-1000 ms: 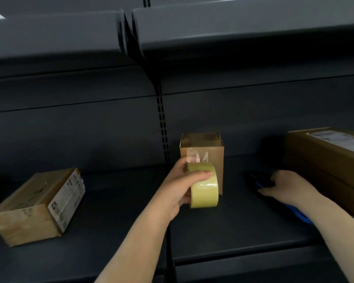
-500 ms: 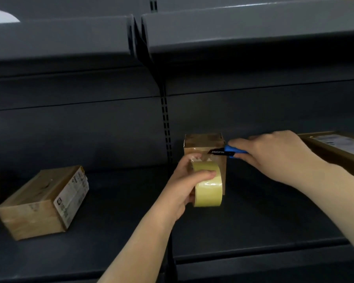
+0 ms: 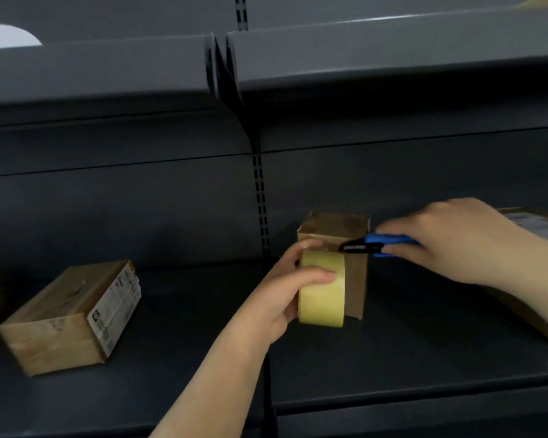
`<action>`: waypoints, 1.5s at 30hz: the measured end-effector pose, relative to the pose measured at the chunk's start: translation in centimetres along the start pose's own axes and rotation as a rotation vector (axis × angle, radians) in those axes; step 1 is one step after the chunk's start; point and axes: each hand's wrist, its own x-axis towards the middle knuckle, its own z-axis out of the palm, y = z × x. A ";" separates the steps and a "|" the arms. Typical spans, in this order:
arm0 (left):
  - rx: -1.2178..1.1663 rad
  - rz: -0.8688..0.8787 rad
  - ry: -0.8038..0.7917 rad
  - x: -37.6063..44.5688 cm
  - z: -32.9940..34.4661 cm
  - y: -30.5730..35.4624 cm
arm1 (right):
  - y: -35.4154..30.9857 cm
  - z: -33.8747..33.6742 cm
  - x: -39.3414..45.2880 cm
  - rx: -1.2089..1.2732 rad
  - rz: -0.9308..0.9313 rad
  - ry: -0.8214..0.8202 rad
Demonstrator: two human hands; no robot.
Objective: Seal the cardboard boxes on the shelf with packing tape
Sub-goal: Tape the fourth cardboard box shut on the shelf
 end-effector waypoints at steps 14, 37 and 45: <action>0.081 -0.001 0.050 0.1 -0.7 -0.6 | 0.9 9.3 -5.4 0.564 0.289 -0.381; 0.294 -0.062 0.058 -0.3 -0.7 -0.5 | -3.3 6.7 7.1 0.489 0.019 0.137; 0.306 -0.004 0.070 -2.0 -1.2 -1.2 | -3.2 6.7 7.2 0.415 0.000 0.101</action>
